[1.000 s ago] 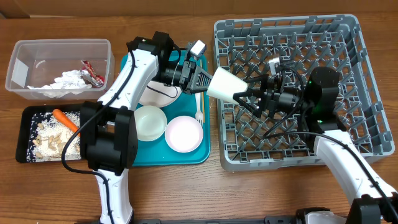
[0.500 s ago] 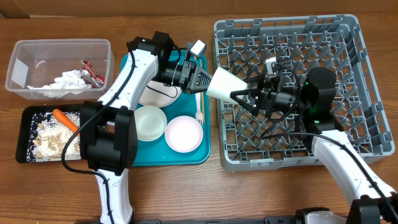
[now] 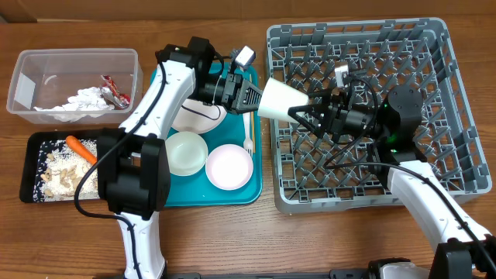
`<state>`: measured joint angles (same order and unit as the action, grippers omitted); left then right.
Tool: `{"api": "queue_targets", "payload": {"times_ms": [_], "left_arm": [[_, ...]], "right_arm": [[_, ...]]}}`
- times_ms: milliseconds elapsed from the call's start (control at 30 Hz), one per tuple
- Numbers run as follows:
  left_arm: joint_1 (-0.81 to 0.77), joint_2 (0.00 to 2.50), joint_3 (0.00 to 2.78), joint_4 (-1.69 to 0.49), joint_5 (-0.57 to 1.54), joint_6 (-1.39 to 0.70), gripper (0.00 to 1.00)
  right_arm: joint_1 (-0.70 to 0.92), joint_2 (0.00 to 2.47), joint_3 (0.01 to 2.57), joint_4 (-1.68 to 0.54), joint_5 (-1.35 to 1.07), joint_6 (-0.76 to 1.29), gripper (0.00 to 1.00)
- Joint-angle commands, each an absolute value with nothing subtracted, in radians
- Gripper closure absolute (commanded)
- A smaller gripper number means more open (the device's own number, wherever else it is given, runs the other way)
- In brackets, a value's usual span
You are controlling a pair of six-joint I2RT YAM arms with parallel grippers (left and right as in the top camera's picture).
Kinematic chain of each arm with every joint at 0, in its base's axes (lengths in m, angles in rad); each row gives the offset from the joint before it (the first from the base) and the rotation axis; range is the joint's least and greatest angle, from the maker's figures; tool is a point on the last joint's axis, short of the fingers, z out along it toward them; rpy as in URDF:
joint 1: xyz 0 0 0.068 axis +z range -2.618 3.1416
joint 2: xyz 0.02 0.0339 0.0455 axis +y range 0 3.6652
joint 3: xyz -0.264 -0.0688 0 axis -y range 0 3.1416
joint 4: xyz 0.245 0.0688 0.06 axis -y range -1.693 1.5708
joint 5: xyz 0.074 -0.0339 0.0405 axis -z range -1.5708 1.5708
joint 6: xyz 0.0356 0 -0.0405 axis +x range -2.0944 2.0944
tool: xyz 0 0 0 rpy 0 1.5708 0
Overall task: Sort waste into correct bins and load items into the dishwasher rack
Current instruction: 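Close the right gripper on the white cup and open the left gripper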
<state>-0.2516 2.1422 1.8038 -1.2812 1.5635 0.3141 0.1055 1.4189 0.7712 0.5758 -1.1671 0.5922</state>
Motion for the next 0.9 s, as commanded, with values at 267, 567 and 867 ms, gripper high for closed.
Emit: {"api": "queue_targets", "payload": {"times_ms": [267, 567, 867], "left_arm": [[-0.285, 2.12, 1.811, -1.33, 1.542, 0.337, 0.96], [-0.226, 2.12, 1.811, -1.277, 1.462, 0.291, 0.94], [-0.157, 2.12, 1.811, -1.258, 1.357, 0.27, 0.94]], "right_arm": [[0.109, 1.405, 0.793, 0.635, -1.16, 0.659, 0.62], [0.062, 1.405, 0.794, 0.635, -1.166, 0.667, 0.62], [0.008, 1.405, 0.806, 0.633, -1.194, 0.682, 0.63]]}}
